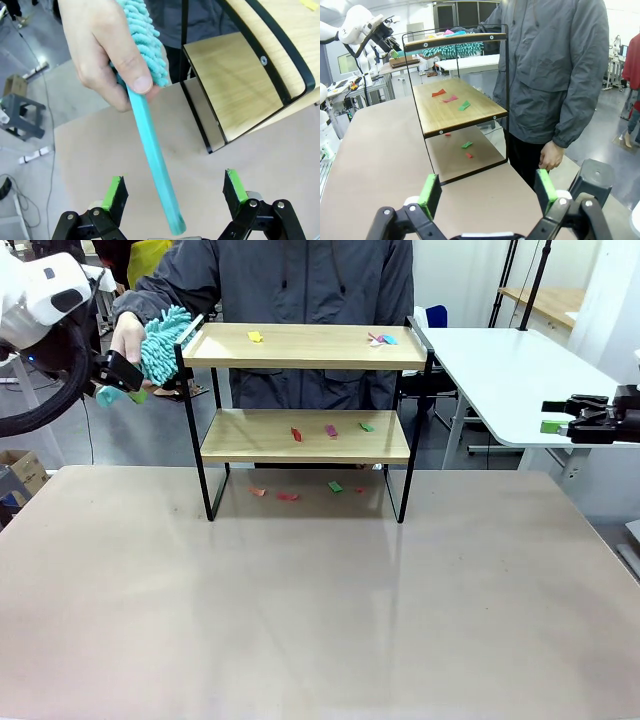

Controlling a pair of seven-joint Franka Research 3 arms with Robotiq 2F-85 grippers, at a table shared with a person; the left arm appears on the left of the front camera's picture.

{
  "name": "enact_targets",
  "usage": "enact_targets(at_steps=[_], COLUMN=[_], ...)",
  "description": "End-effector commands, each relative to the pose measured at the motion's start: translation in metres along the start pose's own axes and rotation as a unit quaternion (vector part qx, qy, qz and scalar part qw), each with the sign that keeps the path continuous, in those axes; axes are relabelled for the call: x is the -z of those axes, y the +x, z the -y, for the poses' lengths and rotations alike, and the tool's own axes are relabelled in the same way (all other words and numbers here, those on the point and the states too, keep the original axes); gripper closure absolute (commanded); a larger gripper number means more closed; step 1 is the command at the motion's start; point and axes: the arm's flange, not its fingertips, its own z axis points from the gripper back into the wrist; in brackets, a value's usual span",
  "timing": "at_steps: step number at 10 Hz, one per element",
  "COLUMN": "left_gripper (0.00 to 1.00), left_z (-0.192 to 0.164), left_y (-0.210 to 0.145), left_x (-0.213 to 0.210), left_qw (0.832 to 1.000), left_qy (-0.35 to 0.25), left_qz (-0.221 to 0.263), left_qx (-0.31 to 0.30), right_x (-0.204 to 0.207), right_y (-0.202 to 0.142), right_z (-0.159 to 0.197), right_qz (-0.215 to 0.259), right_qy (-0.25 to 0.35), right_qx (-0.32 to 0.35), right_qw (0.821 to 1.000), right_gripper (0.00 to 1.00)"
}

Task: Clean the shelf.
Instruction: Pick up the Duster handed by the human.

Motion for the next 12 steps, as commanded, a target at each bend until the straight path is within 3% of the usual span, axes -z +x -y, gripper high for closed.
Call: enact_targets(at_steps=[1, 2, 3, 5, 6, 8, 12], left_gripper=[0.59, 0.60, 1.00, 1.00, 0.86, 1.00, 1.00], left_z=[0.0054, 0.0050, 0.0045, 0.0059, 0.0064, 0.0056, 0.0036], left_y=[0.0004, 0.0014, 0.0029, 0.0035, 0.0037, 0.0055, 0.0081], left_x=[0.0002, -0.0008, -0.0009, 0.0002, 0.0003, -0.0003, 0.0001], left_qw=[0.999, 0.999, 0.999, 0.999, 0.999, 0.999, 0.996], left_qy=[0.026, 0.028, 0.030, 0.033, 0.037, 0.045, 0.069], left_qz=[0.017, 0.017, 0.013, 0.005, 0.002, -0.001, -0.010], left_qx=[-0.014, -0.014, -0.013, -0.013, -0.013, -0.021, -0.056], right_x=[0.0012, 0.0012, 0.0012, 0.0012, 0.0012, 0.0012, 0.0012], right_y=[0.0031, 0.0031, 0.0031, 0.0031, 0.0031, 0.0031, 0.0031], right_z=[0.0001, 0.0001, 0.0001, 0.0001, 0.0001, 0.0001, 0.0001], right_qz=[-0.007, -0.007, -0.007, -0.007, -0.007, -0.007, -0.007], right_qy=[-0.001, -0.001, -0.001, -0.001, -0.001, -0.001, -0.001], right_qx=[-0.003, -0.003, -0.003, -0.003, -0.003, -0.003, -0.003], right_qw=[1.000, 1.000, 1.000, 1.000, 1.000, 1.000, 1.000], right_gripper=[0.00, 0.00, 0.00, 0.00, 0.00, 0.00, 0.00])
